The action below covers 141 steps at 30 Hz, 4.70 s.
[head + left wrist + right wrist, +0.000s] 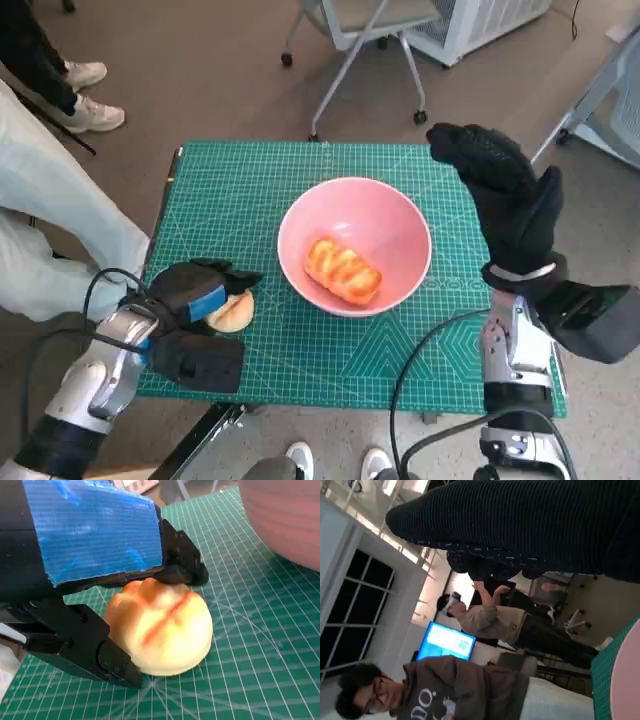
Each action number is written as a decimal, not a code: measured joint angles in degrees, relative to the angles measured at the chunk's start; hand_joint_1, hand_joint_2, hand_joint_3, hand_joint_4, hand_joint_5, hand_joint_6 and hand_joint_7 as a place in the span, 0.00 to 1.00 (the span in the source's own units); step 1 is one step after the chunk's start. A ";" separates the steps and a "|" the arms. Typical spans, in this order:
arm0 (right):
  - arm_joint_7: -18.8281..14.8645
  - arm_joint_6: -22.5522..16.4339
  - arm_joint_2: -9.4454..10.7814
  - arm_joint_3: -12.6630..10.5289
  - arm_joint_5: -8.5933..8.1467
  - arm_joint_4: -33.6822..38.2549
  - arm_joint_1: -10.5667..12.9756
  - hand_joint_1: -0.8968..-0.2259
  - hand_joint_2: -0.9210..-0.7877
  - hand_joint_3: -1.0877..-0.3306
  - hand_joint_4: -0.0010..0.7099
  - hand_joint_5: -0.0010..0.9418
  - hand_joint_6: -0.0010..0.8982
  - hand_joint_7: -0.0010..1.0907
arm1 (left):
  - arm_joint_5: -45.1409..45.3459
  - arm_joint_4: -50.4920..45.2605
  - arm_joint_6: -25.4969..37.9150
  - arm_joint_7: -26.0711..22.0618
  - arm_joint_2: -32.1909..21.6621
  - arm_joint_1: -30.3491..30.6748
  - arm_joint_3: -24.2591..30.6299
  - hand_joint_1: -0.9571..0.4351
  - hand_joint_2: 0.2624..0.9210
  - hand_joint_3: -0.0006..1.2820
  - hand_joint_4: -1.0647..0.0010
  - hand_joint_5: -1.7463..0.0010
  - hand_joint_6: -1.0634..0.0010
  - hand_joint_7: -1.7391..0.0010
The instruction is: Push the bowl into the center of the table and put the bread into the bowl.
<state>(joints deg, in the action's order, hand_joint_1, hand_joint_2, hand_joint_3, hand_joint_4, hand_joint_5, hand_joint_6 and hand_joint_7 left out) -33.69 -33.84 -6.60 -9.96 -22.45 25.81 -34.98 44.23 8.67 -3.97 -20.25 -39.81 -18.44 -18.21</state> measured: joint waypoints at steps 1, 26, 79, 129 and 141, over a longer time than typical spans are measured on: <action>0.00 0.01 0.00 -0.02 0.00 -0.02 0.00 0.36 0.00 0.47 0.27 0.00 0.02 0.52 | 0.00 0.40 0.01 -0.28 -0.01 -0.19 -0.11 0.76 0.99 0.08 0.35 0.44 0.37 0.57; -0.02 0.10 -0.30 -0.84 -0.04 -0.26 0.07 0.36 0.00 0.47 0.28 0.00 0.03 0.51 | -11.04 -20.44 5.04 -7.26 -3.16 3.56 15.26 0.69 0.95 0.00 0.21 0.46 0.28 0.38; -0.39 -0.09 -0.58 -1.35 -0.03 -0.36 0.67 0.37 0.00 0.48 0.28 0.00 0.05 0.48 | -10.22 16.90 -7.96 5.44 23.85 -30.56 -4.21 0.71 0.98 0.06 0.46 0.73 0.54 0.68; 2.29 4.23 -0.49 -0.61 0.12 -8.24 1.57 0.37 0.00 0.46 0.28 0.00 0.06 0.46 | -58.06 -7.39 -1.67 -13.87 21.95 -14.99 24.34 0.34 0.97 0.02 1.00 1.00 0.99 1.00; 3.13 5.41 -1.07 0.34 0.43 -10.58 -0.28 0.35 0.00 0.47 0.29 0.00 0.05 0.48 | -65.89 -1.43 -16.50 -10.00 35.35 -13.77 27.14 0.25 1.00 0.24 1.00 1.00 0.93 0.97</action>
<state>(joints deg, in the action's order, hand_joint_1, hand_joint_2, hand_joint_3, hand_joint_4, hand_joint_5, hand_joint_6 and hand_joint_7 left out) -30.56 -28.43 -7.67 -9.62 -22.02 15.23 -35.26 -21.66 7.24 -20.47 -30.25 -4.46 -32.21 8.93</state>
